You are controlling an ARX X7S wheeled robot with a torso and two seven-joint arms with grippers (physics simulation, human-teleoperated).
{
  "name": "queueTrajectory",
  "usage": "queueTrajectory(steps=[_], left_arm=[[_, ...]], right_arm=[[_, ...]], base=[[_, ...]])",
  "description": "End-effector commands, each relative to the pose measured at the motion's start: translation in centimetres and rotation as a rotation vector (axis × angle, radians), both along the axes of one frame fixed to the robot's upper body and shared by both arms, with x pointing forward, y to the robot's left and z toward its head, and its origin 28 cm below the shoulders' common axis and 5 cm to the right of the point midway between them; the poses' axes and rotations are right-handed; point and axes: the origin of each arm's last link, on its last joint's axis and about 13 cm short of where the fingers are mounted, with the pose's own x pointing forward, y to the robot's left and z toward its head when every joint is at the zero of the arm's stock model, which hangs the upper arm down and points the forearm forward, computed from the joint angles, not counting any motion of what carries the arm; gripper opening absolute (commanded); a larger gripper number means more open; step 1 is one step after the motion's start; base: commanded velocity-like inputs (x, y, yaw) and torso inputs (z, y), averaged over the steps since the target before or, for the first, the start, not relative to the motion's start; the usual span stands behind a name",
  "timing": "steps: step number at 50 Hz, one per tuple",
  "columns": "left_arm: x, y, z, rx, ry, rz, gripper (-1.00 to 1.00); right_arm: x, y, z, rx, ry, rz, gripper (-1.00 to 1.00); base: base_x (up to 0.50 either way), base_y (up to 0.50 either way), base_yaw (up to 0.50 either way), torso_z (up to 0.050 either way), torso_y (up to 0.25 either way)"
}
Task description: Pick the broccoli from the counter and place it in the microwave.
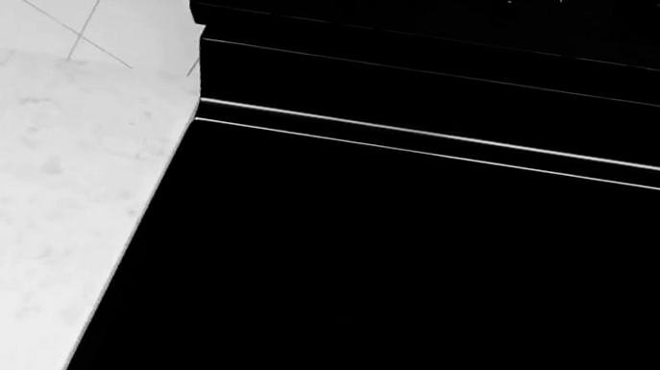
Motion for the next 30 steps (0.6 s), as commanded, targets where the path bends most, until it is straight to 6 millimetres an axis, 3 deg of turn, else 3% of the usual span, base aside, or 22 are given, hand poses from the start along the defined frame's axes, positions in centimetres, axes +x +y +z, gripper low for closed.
queueTrajectory(steps=[1,20,30], left_arm=[[0.1,0.0,-0.4,0.001,0.003,0.001,1.0],[0.4,-0.1,-0.3,0.0,-0.006,-0.002,1.0],[0.5,-0.2,-0.4,0.0,-0.005,-0.002,1.0]], right_arm=[[2.2,-0.7,-3.2,0.003,0.118,-0.023,1.0],[-1.6,-0.9,2.0,-0.026,-0.075,0.003,1.0],[-6.0,-1.1,0.1,-0.048,-0.156,0.026,1.0]], base=[[0.0,0.0,0.0,0.0,0.0],[0.0,0.0,0.0,0.0,0.0],[0.0,0.0,0.0,0.0,0.0]])
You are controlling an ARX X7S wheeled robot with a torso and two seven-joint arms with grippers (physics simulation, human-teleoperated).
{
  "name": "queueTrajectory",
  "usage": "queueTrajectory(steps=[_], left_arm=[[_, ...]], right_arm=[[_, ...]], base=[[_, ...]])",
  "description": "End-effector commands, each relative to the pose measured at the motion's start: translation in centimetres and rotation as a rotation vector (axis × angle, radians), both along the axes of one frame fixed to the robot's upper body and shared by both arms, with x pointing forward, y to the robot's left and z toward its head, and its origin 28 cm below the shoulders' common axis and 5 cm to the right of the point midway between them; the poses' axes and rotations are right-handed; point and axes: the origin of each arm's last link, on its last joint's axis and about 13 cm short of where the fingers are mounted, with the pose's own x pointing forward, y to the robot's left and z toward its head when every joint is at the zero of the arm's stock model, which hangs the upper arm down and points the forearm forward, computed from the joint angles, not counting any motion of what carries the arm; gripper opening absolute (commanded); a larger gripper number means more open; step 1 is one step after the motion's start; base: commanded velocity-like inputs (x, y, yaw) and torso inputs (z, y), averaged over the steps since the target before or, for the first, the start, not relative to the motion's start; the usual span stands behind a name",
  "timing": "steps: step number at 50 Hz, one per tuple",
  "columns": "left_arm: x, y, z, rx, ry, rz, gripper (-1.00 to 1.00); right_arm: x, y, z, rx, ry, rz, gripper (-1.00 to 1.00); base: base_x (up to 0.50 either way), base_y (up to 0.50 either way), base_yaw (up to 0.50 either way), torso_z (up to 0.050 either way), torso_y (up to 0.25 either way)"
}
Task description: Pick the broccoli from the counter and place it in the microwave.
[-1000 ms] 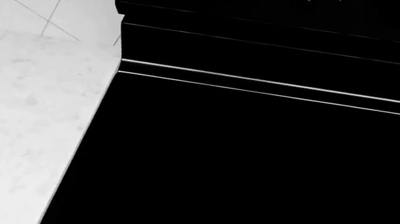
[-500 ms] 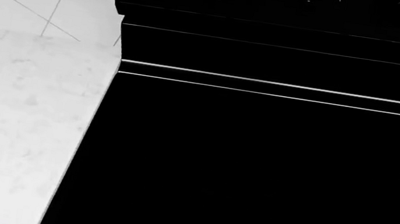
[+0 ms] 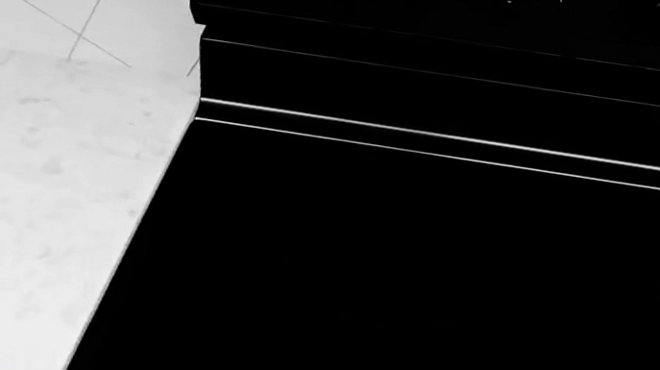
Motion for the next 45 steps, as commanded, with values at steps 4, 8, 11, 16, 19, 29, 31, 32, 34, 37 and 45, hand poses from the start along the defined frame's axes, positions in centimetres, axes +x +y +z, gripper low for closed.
queueTrajectory(steps=[4,8,11,16,19,29,31,32,34,37,45], left_arm=[[0.2,-0.2,-0.1,0.001,-0.001,-0.006,1.0],[0.2,-0.1,-0.2,0.001,0.0,-0.006,1.0],[0.2,-0.1,-0.2,0.001,0.001,-0.008,1.0],[0.3,-0.1,-0.4,0.0,0.003,-0.009,1.0],[0.3,-0.1,-0.4,0.001,0.004,-0.01,1.0],[0.4,-0.2,-0.5,0.002,0.005,-0.011,1.0],[0.4,-0.2,-0.5,0.003,0.006,-0.012,1.0],[0.4,-0.2,-0.5,0.003,0.007,-0.011,1.0],[0.4,-0.2,-0.5,0.003,0.007,-0.009,1.0],[0.3,-0.2,-0.5,0.004,0.009,-0.011,1.0],[0.1,-0.3,-0.6,0.001,0.011,-0.012,1.0]], right_arm=[[-5.2,-0.1,-2.5,-0.039,-0.094,0.028,1.0],[-6.7,0.0,-3.8,-0.053,-0.116,0.03,1.0],[-7.2,0.0,-4.5,-0.05,-0.116,0.028,1.0],[-8.7,-0.1,-6.3,-0.056,-0.131,0.024,1.0],[-9.4,0.1,-7.4,-0.058,-0.134,0.029,1.0],[-10.6,0.4,-10.4,-0.053,-0.12,0.042,1.0],[-10.9,0.4,-10.9,-0.053,-0.121,0.046,1.0],[-11.0,0.5,-11.2,-0.055,-0.122,0.047,1.0],[-11.3,0.5,-11.5,-0.055,-0.121,0.05,1.0],[-11.8,0.5,-12.0,-0.052,-0.125,0.041,1.0],[-13.2,0.4,-12.9,-0.055,-0.132,0.026,1.0]], base=[[0.0,0.0,0.0,0.0,0.0],[0.0,0.0,0.0,0.0,0.0],[0.0,0.0,0.0,0.0,0.0],[0.0,0.0,0.0,0.0,0.0],[0.0,0.0,0.0,0.0,0.0],[0.0,0.0,0.0,0.0,0.0],[0.0,0.0,0.0,0.0,0.0],[0.0,0.0,0.0,0.0,0.0],[0.0,0.0,0.0,0.0,0.0],[0.0,0.0,0.0,0.0,0.0],[0.0,0.0,0.0,0.0,0.0]])
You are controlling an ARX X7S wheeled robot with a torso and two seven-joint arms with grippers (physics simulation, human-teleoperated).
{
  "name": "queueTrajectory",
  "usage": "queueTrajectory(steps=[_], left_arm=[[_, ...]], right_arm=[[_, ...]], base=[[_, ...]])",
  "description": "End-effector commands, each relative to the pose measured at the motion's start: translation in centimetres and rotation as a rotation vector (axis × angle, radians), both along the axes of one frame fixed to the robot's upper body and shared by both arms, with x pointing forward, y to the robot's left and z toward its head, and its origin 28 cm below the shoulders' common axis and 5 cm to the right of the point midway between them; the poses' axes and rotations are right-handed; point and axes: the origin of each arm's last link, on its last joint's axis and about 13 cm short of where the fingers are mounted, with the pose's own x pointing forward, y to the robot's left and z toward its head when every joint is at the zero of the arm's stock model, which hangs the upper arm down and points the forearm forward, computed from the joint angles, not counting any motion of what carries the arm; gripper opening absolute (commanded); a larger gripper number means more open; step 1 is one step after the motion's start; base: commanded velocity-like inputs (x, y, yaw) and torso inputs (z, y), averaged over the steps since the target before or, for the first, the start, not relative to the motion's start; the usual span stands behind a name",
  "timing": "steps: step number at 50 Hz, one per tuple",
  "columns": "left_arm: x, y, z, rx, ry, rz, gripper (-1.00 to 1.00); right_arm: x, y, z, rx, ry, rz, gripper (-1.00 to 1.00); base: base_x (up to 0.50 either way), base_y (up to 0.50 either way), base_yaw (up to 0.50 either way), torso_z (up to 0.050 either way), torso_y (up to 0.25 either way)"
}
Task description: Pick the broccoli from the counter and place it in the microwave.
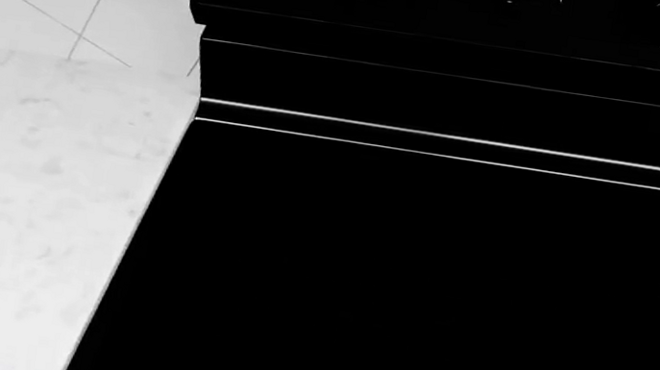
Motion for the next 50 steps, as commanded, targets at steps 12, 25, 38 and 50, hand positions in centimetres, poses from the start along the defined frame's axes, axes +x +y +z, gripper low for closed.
queueTrajectory(steps=[12,25,38,50], left_arm=[[-0.2,0.0,-0.2,-0.002,0.009,-0.003,1.0],[-0.3,0.0,-0.2,0.002,0.013,-0.008,1.0],[-0.3,0.1,-0.1,0.001,0.015,-0.007,1.0],[-0.2,-0.1,0.0,0.002,0.013,-0.013,1.0]], right_arm=[[-4.0,0.2,-3.1,-0.02,-0.012,-0.025,1.0],[-6.4,0.7,-4.0,-0.018,-0.017,-0.003,1.0],[-8.6,0.8,-4.9,-0.007,-0.043,-0.006,1.0],[-9.3,0.6,-5.1,-0.011,-0.048,-0.011,1.0]], base=[[0.0,0.0,0.0,0.0,0.0],[0.0,0.0,0.0,0.0,0.0],[0.0,0.0,0.0,0.0,0.0],[0.0,0.0,0.0,0.0,0.0]])
